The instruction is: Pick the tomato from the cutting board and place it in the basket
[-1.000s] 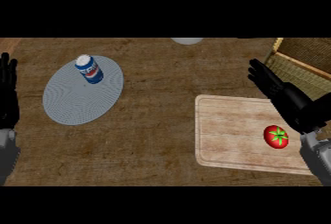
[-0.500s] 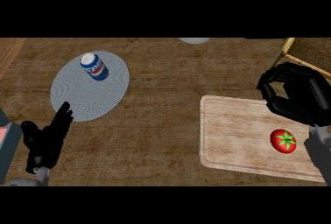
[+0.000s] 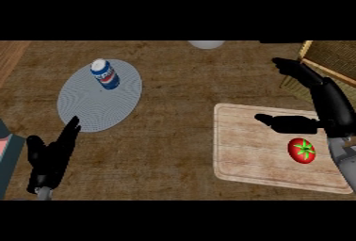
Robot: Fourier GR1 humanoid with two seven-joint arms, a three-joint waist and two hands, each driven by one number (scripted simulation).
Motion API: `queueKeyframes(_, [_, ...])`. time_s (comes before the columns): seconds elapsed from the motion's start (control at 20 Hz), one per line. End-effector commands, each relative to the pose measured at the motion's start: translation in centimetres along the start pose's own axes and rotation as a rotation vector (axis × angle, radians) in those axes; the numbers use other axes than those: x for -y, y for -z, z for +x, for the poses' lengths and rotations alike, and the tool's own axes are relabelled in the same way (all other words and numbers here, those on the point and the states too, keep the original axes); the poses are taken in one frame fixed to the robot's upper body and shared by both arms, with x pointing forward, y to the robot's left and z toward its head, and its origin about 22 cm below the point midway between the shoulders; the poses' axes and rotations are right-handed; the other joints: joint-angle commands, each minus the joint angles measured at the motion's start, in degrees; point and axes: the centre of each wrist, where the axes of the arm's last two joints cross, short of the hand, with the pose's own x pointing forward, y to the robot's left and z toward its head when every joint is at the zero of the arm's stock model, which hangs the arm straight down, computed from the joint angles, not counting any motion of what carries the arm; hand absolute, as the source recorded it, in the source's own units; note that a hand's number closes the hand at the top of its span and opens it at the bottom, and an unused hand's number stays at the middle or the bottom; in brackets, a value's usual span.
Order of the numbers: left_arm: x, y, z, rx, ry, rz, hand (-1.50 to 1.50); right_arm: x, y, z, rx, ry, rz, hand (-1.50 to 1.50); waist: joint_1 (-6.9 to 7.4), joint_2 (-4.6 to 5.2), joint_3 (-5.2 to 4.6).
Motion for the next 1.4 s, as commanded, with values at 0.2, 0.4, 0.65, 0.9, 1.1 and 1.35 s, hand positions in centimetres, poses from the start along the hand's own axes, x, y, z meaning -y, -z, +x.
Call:
queueKeyframes(0.2, [-1.1,-2.0,-3.7,-0.211,-0.002,0.013,0.0,9.4,0.4,6.0,-0.204,-0.566,-0.002,-1.5,-1.28,-0.13,-0.87])
queueKeyframes(0.4, [-0.5,-2.2,-4.3,-0.199,0.007,0.009,0.0,12.4,-0.1,12.3,-0.227,-0.653,0.062,-1.5,-1.64,-0.1,-0.8])
queueKeyframes(0.65, [-0.2,-2.5,-3.8,-0.196,-0.008,0.017,0.0,14.6,-0.9,14.2,-0.387,-0.715,0.307,-1.5,-1.51,0.08,-0.62])
queueKeyframes(0.9, [-0.4,-1.9,-3.2,-0.185,-0.007,-0.015,0.0,17.6,-1.1,16.6,-0.487,-0.74,0.421,-1.5,-0.26,0.78,-0.55])
queueKeyframes(1.1, [0.3,-2.8,-4.4,-0.207,-0.004,-0.009,0.0,17.2,-2.1,17.0,-0.511,-0.763,0.469,-1.5,-0.89,0.54,-0.39])
queueKeyframes(1.35, [0.5,-3.1,-3.9,-0.214,-0.01,-0.031,0.0,17.0,-2.3,16.2,-0.506,-0.702,0.446,-1.5,0.56,0.83,-0.34])
